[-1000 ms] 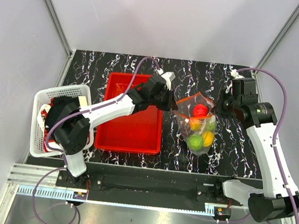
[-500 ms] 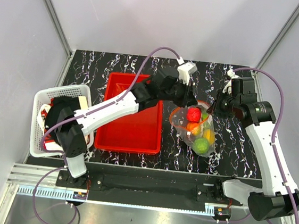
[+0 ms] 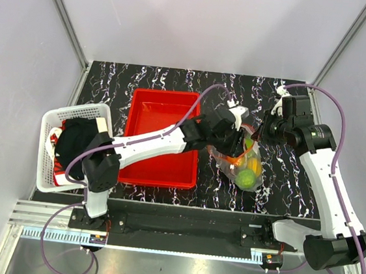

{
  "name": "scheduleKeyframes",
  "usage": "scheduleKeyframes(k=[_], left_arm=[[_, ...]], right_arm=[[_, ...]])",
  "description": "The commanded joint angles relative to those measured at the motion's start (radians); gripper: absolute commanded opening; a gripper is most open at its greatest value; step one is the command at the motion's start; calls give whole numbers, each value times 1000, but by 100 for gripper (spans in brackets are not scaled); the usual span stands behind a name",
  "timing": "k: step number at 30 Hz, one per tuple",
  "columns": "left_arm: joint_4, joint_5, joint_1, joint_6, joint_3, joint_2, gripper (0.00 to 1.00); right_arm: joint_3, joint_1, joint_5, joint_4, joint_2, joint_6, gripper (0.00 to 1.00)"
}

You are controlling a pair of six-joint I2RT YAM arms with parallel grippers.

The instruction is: Open the zip-top bag and remove the fake food

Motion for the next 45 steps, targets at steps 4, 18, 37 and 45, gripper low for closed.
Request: scheduleKeyframes(k=[4,18,37,45], left_arm=[[42,-200,-33,-79,-30,27,59],[151,-257,-35,-204,-82,105,99],[116,-263,-35,-52,-42,87,9],[-42,-220,-35,5,64,-36,0]], right_arm=[[-14,6,-21,66,-32,34,0],[-57,7,-47,90,-44,94,0],[-134,6,8,110,-53,72,0],[-148,6,63,146,-70,9,0]])
